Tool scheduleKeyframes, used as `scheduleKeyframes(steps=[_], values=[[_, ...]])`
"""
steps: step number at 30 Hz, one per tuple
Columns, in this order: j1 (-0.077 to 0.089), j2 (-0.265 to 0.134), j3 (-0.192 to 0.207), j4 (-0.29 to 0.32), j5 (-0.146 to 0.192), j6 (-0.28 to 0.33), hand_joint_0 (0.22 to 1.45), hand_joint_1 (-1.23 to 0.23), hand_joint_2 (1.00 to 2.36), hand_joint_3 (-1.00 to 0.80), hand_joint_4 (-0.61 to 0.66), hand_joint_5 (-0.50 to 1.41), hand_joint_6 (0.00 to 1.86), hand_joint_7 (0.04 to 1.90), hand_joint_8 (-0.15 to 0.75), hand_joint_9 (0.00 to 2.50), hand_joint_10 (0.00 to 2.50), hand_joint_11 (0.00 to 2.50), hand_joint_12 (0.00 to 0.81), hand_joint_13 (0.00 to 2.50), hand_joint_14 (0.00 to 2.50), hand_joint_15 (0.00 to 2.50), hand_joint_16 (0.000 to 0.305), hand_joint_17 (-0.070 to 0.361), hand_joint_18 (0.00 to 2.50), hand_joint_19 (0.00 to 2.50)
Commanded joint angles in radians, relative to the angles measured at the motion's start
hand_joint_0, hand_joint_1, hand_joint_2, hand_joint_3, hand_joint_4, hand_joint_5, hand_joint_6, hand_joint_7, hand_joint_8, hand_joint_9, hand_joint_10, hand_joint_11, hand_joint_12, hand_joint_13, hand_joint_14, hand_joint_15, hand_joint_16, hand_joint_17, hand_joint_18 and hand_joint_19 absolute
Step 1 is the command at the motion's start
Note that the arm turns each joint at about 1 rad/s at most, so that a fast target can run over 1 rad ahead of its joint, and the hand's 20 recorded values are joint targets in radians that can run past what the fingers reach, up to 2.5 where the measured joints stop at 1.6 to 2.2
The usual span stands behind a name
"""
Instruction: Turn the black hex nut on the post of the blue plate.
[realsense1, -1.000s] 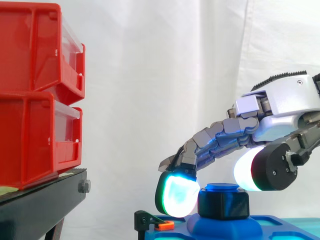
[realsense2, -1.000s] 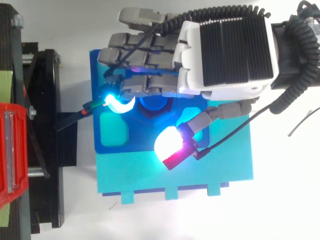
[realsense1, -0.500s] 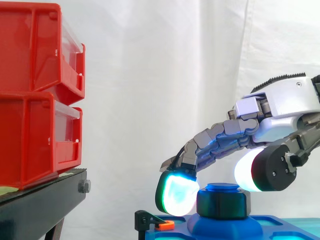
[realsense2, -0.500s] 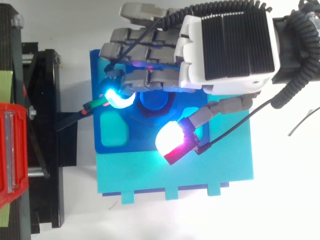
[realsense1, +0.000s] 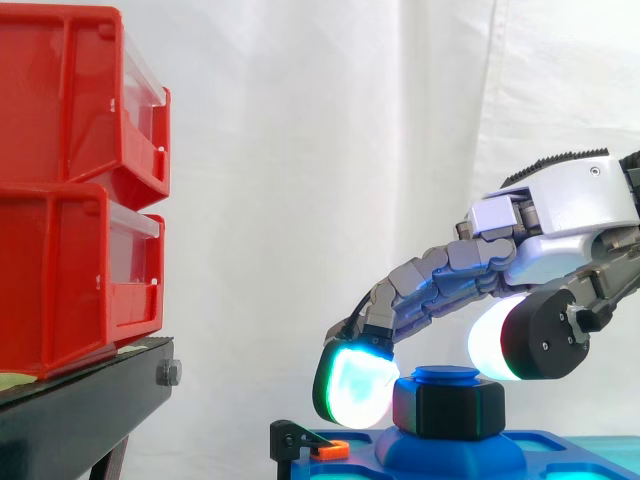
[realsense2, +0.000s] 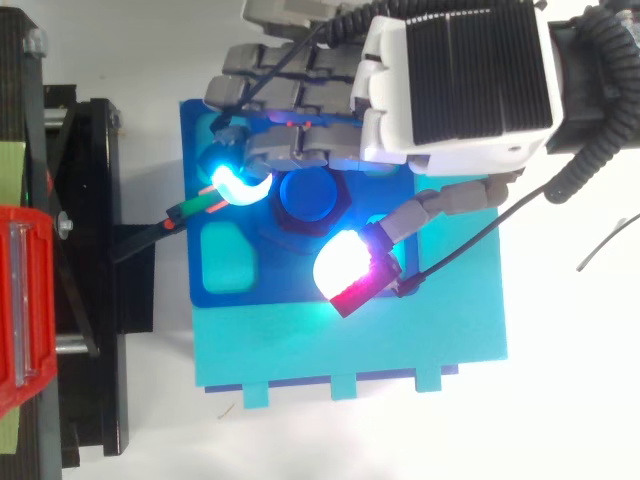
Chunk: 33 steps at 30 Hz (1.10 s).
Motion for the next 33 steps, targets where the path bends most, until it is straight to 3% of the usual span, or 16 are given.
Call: scheduleKeyframes(steps=[1, 18, 24, 33], values=[[-0.004, -0.001, 0.000, 0.000, -0.011, 0.000, 0.47, -0.36, 1.00, -0.50, 0.20, -0.20, 0.50, 0.80, 0.242, 0.25, 0.00, 0.00, 0.346, 0.21, 0.00, 0.03, 0.050, 0.113, 0.00, 0.02], [-0.030, 0.001, 0.000, 0.021, -0.054, 0.000, 0.47, -0.36, 1.00, -0.50, 0.20, -0.20, 0.50, 0.80, 0.243, 0.25, 0.00, 0.00, 0.351, 0.21, 0.00, 0.01, 0.050, 0.112, 0.00, 0.02], [-0.030, 0.001, 0.000, 0.030, -0.054, 0.000, 0.47, -0.36, 1.00, -0.50, 0.20, -0.20, 0.50, 0.80, 0.243, 0.24, 0.00, 0.00, 0.354, 0.21, 0.00, 0.00, 0.050, 0.113, 0.00, 0.02], [-0.012, 0.001, 0.000, 0.049, -0.046, 0.002, 0.46, -0.39, 1.00, -0.50, 0.20, -0.20, 0.50, 0.79, 0.246, 0.24, 0.00, 0.00, 0.360, 0.21, 0.00, 0.00, 0.051, 0.114, 0.00, 0.00]])
